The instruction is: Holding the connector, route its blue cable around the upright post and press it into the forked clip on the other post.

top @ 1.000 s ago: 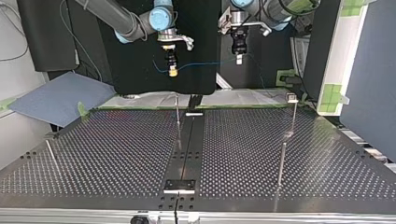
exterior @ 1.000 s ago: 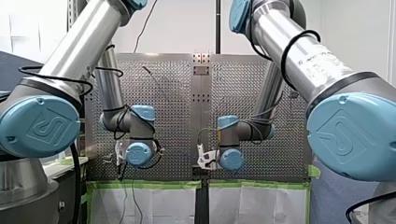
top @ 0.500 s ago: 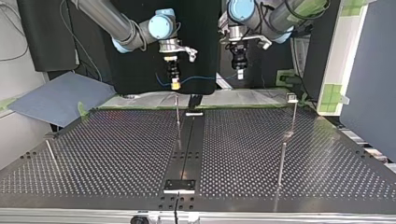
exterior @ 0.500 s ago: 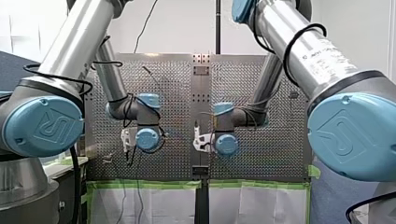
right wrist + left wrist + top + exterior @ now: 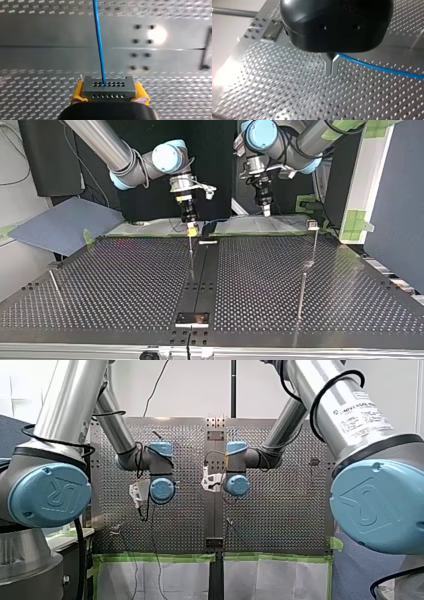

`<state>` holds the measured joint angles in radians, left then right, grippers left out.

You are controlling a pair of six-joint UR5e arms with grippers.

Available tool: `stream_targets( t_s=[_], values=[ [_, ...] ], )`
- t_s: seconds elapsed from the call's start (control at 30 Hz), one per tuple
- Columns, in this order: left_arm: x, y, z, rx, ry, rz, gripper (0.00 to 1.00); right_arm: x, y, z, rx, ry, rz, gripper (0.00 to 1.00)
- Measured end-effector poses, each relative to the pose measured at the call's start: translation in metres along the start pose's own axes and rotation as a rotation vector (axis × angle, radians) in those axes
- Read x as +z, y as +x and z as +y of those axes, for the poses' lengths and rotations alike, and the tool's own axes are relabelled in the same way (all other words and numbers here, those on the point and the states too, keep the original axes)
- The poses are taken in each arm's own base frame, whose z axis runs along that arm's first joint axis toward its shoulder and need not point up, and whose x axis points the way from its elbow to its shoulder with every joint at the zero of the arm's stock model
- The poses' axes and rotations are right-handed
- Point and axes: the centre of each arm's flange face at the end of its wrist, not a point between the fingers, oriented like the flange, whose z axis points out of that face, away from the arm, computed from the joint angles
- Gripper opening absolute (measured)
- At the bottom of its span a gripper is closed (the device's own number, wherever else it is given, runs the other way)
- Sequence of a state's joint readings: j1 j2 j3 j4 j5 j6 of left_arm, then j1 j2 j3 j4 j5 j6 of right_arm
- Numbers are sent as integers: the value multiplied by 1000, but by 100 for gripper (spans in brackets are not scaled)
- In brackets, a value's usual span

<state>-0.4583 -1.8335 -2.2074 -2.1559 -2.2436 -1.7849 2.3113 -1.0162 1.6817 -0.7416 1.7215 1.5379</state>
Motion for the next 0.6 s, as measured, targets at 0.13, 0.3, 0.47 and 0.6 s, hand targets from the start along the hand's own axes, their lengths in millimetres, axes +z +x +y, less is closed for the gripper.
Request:
stream_targets(
  t_s=[0.13,0.3,0.47,0.6],
  values=[
    [0,-14,4,-19,-37,-9,3,8,31,-2,3,2,33,0],
    [0,-31,6,-50,-54,-15,3,16,69,-3,11,5,71,0],
    [7,-53,0,-92,-49,-35,3,20,106,-8,12,34,109,0],
    [15,-76,-9,-135,-33,-59,3,21,142,-15,9,74,147,0]
  ],
)
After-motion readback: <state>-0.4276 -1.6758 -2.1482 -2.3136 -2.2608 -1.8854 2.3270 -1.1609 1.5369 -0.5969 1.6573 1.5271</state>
